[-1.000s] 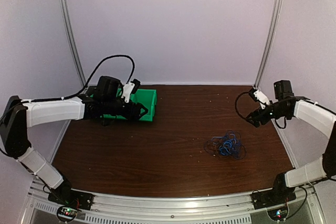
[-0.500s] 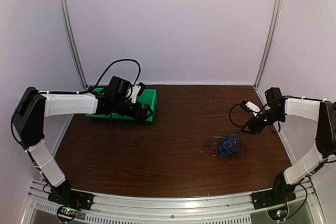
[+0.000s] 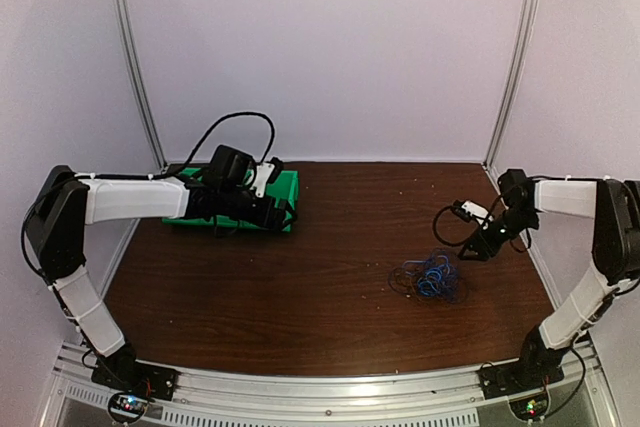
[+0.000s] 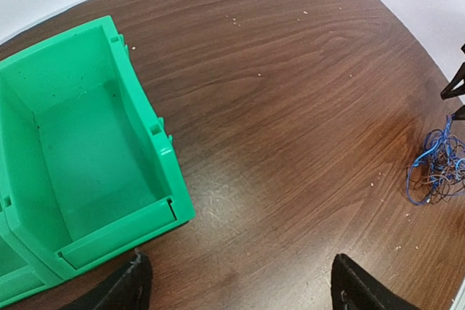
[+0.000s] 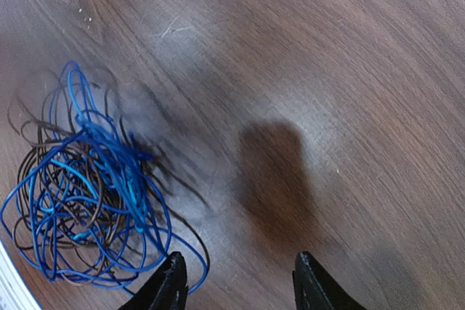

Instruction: Untangle the cables

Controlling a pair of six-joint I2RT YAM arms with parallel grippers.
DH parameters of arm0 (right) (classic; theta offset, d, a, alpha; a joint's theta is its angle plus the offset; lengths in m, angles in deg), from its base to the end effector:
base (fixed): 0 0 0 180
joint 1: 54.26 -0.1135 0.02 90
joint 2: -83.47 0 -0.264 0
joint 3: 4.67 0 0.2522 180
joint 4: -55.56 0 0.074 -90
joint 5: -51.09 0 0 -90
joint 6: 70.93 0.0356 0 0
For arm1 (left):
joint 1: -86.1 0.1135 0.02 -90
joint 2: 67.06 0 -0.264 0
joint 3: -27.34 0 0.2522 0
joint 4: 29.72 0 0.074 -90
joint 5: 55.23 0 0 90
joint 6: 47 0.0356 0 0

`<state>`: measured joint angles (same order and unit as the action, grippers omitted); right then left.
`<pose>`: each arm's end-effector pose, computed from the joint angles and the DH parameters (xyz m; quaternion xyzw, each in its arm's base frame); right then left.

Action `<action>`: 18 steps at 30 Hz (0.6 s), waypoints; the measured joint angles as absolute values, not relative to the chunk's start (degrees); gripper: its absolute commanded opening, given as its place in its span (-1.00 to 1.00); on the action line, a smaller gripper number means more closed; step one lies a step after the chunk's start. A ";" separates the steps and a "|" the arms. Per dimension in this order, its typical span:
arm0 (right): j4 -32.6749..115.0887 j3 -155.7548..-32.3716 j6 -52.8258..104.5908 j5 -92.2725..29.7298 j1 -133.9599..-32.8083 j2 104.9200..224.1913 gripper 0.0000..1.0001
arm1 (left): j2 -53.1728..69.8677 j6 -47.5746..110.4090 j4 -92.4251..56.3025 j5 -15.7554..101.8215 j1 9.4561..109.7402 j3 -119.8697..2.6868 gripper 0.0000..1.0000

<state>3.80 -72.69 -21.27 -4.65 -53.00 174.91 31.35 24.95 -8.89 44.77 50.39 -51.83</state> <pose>0.2849 0.0138 0.1772 -0.3528 0.8804 0.2293 0.2189 0.3051 -0.2269 0.2214 0.1750 0.8868 -0.2606 0.3393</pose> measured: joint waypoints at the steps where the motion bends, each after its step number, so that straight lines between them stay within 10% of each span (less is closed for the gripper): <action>1: 3.15 -72.69 -21.92 -5.20 -53.00 174.15 0.04 | 31.35 25.43 -8.87 45.43 50.39 -51.83 0.65; 18: -5.09 -75.25 -31.59 -2.44 -53.55 174.24 -0.07 | 28.36 33.74 -10.40 56.44 43.68 -51.24 0.66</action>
